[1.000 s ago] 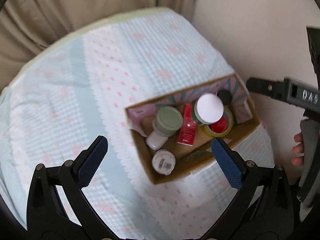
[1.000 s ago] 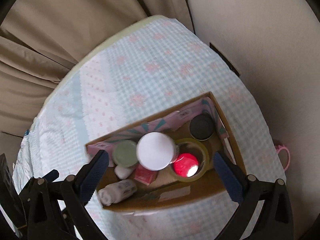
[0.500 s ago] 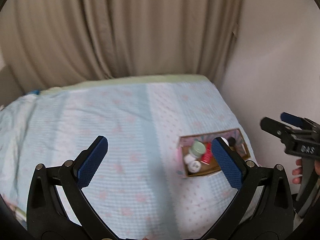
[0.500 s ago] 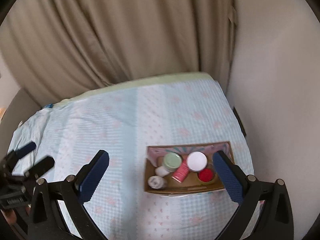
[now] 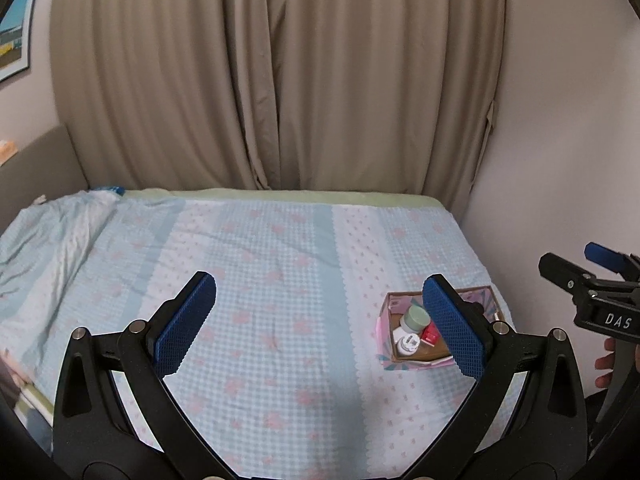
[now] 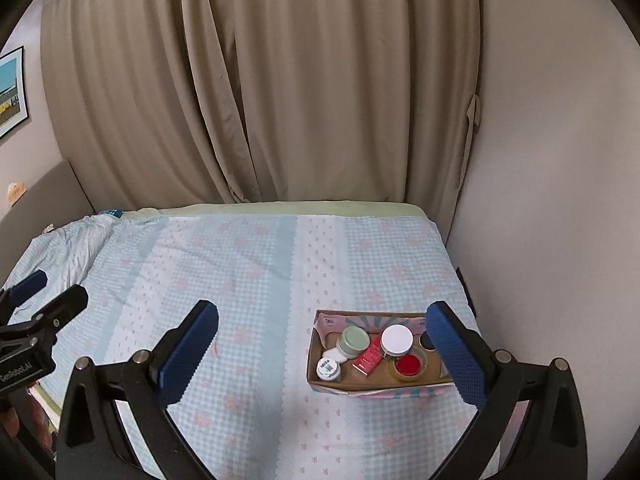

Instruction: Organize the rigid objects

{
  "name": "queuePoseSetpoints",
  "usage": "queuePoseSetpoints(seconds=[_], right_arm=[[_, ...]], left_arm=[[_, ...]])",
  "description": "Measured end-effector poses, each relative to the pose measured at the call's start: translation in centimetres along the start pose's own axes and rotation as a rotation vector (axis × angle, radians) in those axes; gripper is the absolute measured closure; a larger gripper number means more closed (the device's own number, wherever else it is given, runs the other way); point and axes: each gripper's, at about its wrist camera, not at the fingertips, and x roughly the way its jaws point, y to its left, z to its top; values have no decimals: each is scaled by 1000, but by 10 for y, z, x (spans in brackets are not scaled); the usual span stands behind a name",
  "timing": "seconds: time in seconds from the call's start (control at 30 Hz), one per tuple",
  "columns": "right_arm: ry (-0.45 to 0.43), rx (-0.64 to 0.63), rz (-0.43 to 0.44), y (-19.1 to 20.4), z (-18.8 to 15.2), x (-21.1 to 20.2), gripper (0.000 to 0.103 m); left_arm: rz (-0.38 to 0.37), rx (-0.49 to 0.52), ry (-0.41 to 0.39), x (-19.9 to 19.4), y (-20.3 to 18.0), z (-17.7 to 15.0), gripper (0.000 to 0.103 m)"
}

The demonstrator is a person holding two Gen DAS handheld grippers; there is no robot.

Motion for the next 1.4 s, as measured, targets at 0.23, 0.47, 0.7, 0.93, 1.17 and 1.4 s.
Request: queuePoseSetpoints(seconds=[0.23,0.47,0.7,0.93,1.17,1.4], right_arm=[[-9,21,-14,-7,-7,-8,0],[-21,24,-25,-14,-9,-14,0],[-24,18,-21,-14,-9,-14,0],[-25,16,-16,-13,-10,-13,0],[-29,13,-17,-13,-9,-14,0],[-31,16,-18,-12,-7,-14,0]], left_arm=[[1,36,-18,-9,-12,0,0],[-4,45,-26,-13,-20,-1,0],[6,44,-24,-15,-24,-5,0],[11,44,-28,-15,-24,-5,0],[9,39,-31,-15,-23,-4,0],[12,35,-42,-16,-23,-4,0]])
